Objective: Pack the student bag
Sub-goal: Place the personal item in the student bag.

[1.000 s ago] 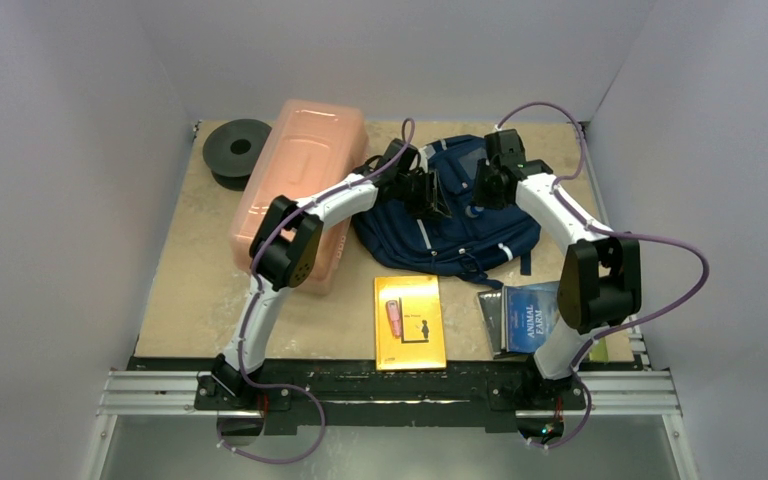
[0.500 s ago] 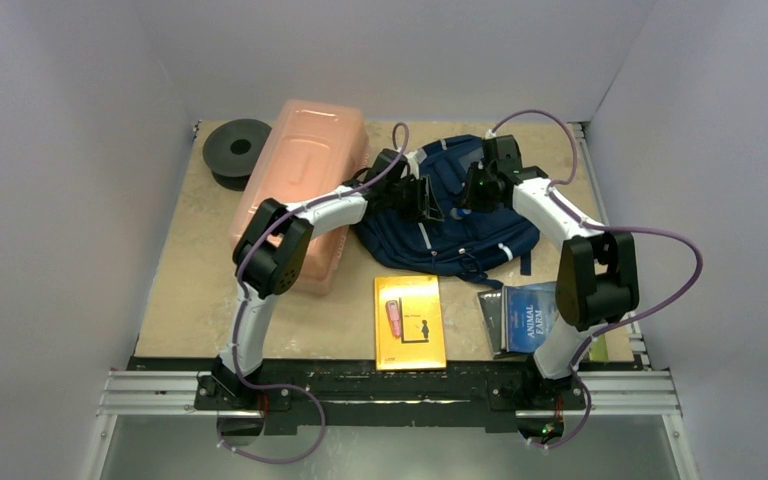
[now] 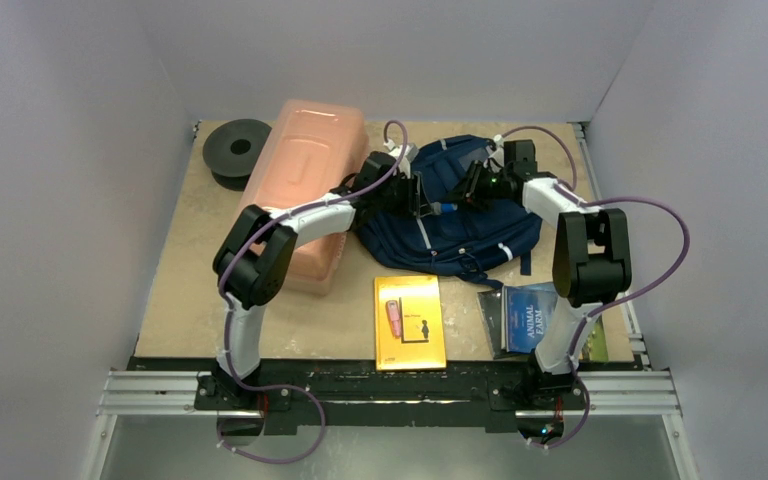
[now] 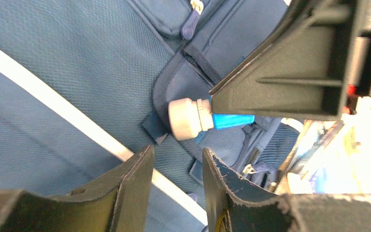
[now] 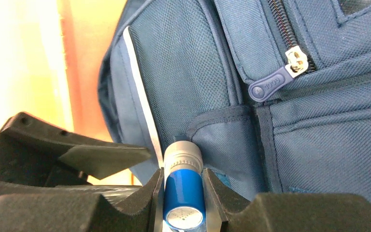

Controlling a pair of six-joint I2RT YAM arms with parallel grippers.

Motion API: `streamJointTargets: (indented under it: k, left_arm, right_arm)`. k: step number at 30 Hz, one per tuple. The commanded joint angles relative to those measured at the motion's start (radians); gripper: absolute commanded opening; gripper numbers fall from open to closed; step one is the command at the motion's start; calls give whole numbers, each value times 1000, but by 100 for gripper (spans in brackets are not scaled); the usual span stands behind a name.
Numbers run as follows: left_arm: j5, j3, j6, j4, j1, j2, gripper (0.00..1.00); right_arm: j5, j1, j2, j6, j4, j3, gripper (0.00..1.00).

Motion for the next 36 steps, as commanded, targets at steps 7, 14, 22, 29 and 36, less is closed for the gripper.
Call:
streamJointTargets:
  k: [7, 14, 22, 29, 36]
  left_arm:
    - [8, 40, 507, 91, -30, -91, 56]
    - [133, 117, 766, -103, -38, -18, 57]
    - [223, 270, 820, -351, -41, 54, 55]
    - [180, 356, 811, -427, -52, 107, 52]
    - [158, 395, 825, -479, -66, 128, 47]
  right_arm:
    - [-371, -78, 105, 32, 114, -40, 0]
    - [-427, -95, 128, 78, 162, -48, 0]
    - [-422, -97, 117, 74, 156, -55, 0]
    - [-434, -96, 110, 90, 171, -59, 0]
    - [-447, -97, 88, 120, 195, -62, 0]
